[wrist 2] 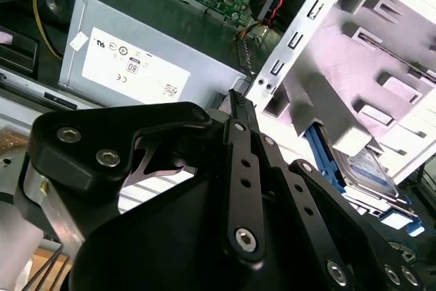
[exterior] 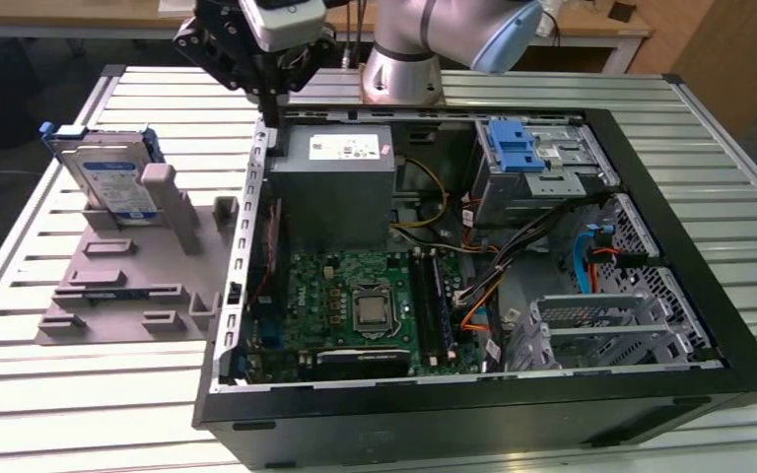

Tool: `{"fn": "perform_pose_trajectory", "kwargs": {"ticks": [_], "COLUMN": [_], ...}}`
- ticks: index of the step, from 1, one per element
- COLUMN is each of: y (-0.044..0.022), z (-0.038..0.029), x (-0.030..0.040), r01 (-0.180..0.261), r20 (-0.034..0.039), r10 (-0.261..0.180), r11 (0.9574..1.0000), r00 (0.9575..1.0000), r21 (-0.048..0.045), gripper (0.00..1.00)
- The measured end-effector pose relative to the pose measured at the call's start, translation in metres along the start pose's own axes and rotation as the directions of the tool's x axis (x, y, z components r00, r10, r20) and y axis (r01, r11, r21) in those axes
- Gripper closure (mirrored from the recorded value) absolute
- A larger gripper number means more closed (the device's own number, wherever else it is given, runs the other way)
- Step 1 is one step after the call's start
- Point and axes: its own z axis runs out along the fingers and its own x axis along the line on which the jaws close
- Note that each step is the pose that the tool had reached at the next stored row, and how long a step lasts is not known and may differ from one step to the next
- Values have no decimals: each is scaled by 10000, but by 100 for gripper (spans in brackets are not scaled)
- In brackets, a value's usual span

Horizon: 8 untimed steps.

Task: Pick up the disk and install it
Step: 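Reach for the disk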

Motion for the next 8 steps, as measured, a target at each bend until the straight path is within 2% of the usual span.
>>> {"fn": "perform_pose_trajectory", "kwargs": {"ticks": [8], "y": [37], "z": [4], "x": [138], "r01": [-1], "r20": [2], "r10": [1], "r11": [10000], "r00": [10000], "r21": [-2], "gripper": [89]}}
